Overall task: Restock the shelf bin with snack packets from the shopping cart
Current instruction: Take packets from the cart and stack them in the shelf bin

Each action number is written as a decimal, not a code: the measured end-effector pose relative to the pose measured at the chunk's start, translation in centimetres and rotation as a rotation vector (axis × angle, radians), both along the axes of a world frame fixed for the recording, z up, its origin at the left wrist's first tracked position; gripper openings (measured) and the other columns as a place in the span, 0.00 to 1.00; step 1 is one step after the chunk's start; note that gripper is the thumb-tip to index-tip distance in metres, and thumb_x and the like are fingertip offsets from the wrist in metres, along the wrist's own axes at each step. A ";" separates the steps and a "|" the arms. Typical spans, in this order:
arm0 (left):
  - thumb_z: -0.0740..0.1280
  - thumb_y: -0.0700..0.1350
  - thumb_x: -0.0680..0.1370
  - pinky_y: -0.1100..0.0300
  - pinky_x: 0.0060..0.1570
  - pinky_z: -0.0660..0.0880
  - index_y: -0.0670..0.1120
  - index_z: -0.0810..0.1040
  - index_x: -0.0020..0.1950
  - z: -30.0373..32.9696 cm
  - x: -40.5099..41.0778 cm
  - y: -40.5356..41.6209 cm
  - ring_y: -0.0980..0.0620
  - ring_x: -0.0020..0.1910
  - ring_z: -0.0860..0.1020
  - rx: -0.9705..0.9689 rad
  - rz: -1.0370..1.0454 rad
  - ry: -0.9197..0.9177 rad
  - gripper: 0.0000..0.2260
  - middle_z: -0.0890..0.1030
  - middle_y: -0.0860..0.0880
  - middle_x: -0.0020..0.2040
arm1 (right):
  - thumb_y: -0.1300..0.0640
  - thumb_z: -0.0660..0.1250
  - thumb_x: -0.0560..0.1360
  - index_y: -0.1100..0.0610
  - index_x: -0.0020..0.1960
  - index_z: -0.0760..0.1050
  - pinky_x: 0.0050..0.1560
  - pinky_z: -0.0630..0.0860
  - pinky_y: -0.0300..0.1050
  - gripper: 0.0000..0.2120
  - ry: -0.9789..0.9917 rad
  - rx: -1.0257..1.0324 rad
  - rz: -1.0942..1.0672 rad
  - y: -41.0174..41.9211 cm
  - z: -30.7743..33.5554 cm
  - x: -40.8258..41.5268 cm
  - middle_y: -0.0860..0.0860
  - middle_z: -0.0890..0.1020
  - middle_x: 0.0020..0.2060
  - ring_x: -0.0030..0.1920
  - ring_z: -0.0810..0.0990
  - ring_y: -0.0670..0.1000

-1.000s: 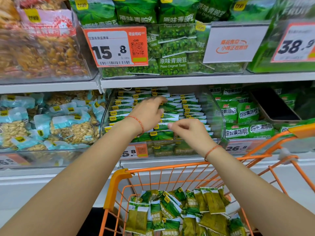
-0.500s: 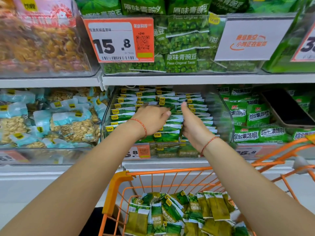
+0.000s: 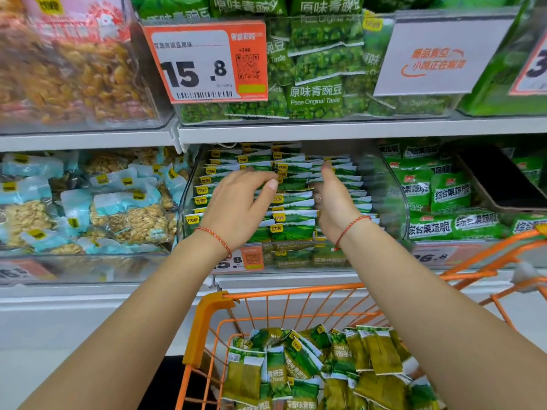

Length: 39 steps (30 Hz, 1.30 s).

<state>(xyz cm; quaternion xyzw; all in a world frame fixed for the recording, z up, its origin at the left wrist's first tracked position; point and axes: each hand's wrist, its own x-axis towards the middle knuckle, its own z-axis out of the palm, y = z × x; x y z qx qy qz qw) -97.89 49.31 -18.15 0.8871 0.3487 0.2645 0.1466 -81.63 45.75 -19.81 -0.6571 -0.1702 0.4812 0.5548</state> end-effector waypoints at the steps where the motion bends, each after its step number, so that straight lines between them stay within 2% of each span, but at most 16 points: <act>1: 0.51 0.55 0.80 0.54 0.62 0.64 0.47 0.76 0.65 -0.2 -0.3 0.0 0.45 0.66 0.70 0.051 0.051 0.028 0.22 0.79 0.47 0.61 | 0.33 0.48 0.78 0.53 0.65 0.70 0.49 0.71 0.47 0.30 -0.004 -0.008 -0.050 0.2 -0.3 0.5 0.49 0.66 0.35 0.34 0.65 0.47; 4: 0.46 0.58 0.79 0.49 0.68 0.60 0.46 0.73 0.69 -1.3 -1.5 1.1 0.43 0.71 0.65 0.092 0.223 0.170 0.27 0.74 0.46 0.68 | 0.33 0.49 0.77 0.55 0.67 0.69 0.37 0.64 0.42 0.32 0.026 0.012 -0.095 0.0 -0.5 1.2 0.47 0.57 0.32 0.30 0.57 0.46; 6: 0.42 0.61 0.78 0.49 0.71 0.56 0.48 0.68 0.72 -2.3 -2.1 1.7 0.44 0.72 0.62 0.047 0.228 0.235 0.31 0.69 0.46 0.72 | 0.33 0.49 0.77 0.49 0.44 0.70 0.30 0.56 0.42 0.22 0.014 0.037 -0.071 0.3 -0.6 1.5 0.47 0.55 0.32 0.30 0.54 0.46; 8: 0.39 0.62 0.77 0.50 0.72 0.52 0.49 0.66 0.73 -3.2 -2.4 2.1 0.45 0.73 0.60 0.068 0.205 0.269 0.32 0.66 0.46 0.74 | 0.33 0.47 0.78 0.47 0.35 0.57 0.30 0.55 0.41 0.21 0.003 0.062 -0.059 1.2 -0.2 2.0 0.45 0.58 0.33 0.30 0.56 0.44; 10: 0.39 0.61 0.78 0.52 0.72 0.48 0.51 0.65 0.74 -3.5 -2.5 2.3 0.46 0.75 0.57 0.052 0.194 0.270 0.31 0.64 0.47 0.75 | 0.35 0.46 0.79 0.46 0.40 0.64 0.38 0.63 0.38 0.19 -0.020 0.142 -0.011 2.6 -0.3 2.2 0.45 0.67 0.39 0.37 0.66 0.43; 12: 0.39 0.61 0.77 0.52 0.72 0.47 0.52 0.64 0.74 -3.6 -2.4 2.5 0.47 0.75 0.56 0.028 0.190 0.264 0.30 0.62 0.48 0.76 | 0.37 0.46 0.80 0.49 0.63 0.71 0.61 0.67 0.46 0.24 -0.035 0.142 0.080 3.3 -0.1 1.8 0.49 0.74 0.61 0.61 0.73 0.51; 14: 0.39 0.61 0.77 0.53 0.73 0.45 0.53 0.63 0.75 -3.7 -2.3 2.5 0.48 0.76 0.55 0.012 0.188 0.257 0.30 0.61 0.49 0.76 | 0.39 0.43 0.81 0.54 0.77 0.56 0.73 0.50 0.55 0.30 -0.048 0.126 0.142 3.1 0.5 1.4 0.50 0.60 0.75 0.75 0.56 0.53; 16: 0.40 0.61 0.77 0.54 0.73 0.44 0.53 0.64 0.74 -3.5 -2.2 2.4 0.48 0.76 0.54 -0.009 0.183 0.237 0.30 0.61 0.48 0.76 | 0.40 0.40 0.81 0.57 0.78 0.51 0.74 0.45 0.53 0.31 -0.011 0.168 0.141 2.4 1.1 1.7 0.51 0.54 0.77 0.77 0.49 0.52; 19: 0.43 0.60 0.78 0.53 0.73 0.44 0.52 0.66 0.73 -3.0 -2.2 1.7 0.47 0.76 0.53 -0.005 0.189 0.128 0.28 0.62 0.47 0.76 | 0.42 0.44 0.82 0.62 0.75 0.57 0.65 0.65 0.45 0.30 -0.049 0.214 -0.049 0.9 1.6 2.7 0.57 0.61 0.74 0.74 0.60 0.55; 22: 0.49 0.55 0.80 0.53 0.74 0.45 0.49 0.70 0.71 -1.9 -2.2 -0.4 0.46 0.76 0.54 0.021 0.162 0.009 0.23 0.64 0.46 0.75 | 0.47 0.51 0.82 0.62 0.57 0.77 0.40 0.72 0.37 0.22 -0.274 0.197 -0.115 -1.8 1.7 2.6 0.57 0.82 0.53 0.48 0.82 0.52; 25: 0.57 0.47 0.79 0.45 0.73 0.56 0.47 0.78 0.64 -1.1 -2.0 -4.0 0.42 0.73 0.62 0.087 0.037 -0.056 0.17 0.74 0.45 0.68 | 0.56 0.56 0.81 0.61 0.36 0.75 0.28 0.72 0.38 0.19 -0.424 0.227 -0.027 -5.3 2.9 1.9 0.50 0.78 0.22 0.22 0.76 0.46; 27: 0.58 0.45 0.77 0.43 0.65 0.69 0.46 0.83 0.55 -0.9 -1.8 -6.9 0.41 0.65 0.72 0.150 -0.091 -0.091 0.15 0.82 0.46 0.56 | 0.60 0.58 0.79 0.62 0.31 0.72 0.22 0.70 0.35 0.19 -0.467 0.197 0.114 -7.5 4.0 1.3 0.50 0.72 0.15 0.16 0.71 0.47; 30: 0.59 0.44 0.77 0.51 0.49 0.75 0.48 0.82 0.54 -1.2 -1.3 -11.6 0.44 0.52 0.78 0.099 -0.278 0.086 0.13 0.83 0.46 0.46 | 0.60 0.59 0.77 0.61 0.30 0.72 0.22 0.67 0.33 0.17 -0.559 -0.042 0.495 -10.7 4.6 0.1 0.51 0.72 0.16 0.17 0.72 0.47; 33: 0.58 0.47 0.80 0.55 0.48 0.74 0.51 0.78 0.60 -2.8 -0.2 -14.5 0.44 0.55 0.77 -0.126 -0.368 0.508 0.13 0.81 0.47 0.55 | 0.57 0.59 0.78 0.58 0.34 0.73 0.24 0.70 0.33 0.16 -0.679 -0.424 0.911 -14.0 3.9 -1.0 0.50 0.78 0.23 0.24 0.77 0.48; 37: 0.60 0.46 0.81 0.63 0.41 0.70 0.41 0.76 0.64 -5.5 1.3 -17.3 0.40 0.58 0.76 -0.341 -0.487 0.852 0.15 0.78 0.39 0.58 | 0.55 0.60 0.79 0.53 0.34 0.66 0.31 0.72 0.39 0.15 -1.174 -0.754 1.277 -18.8 0.0 -1.1 0.50 0.77 0.36 0.31 0.71 0.47; 39: 0.62 0.48 0.80 0.60 0.48 0.71 0.43 0.74 0.67 -7.1 1.8 -18.1 0.42 0.60 0.75 -0.344 -0.509 0.899 0.18 0.77 0.42 0.63 | 0.48 0.63 0.77 0.55 0.43 0.72 0.39 0.73 0.46 0.11 -1.395 -0.840 1.409 -20.3 -1.6 -1.0 0.53 0.77 0.40 0.36 0.75 0.50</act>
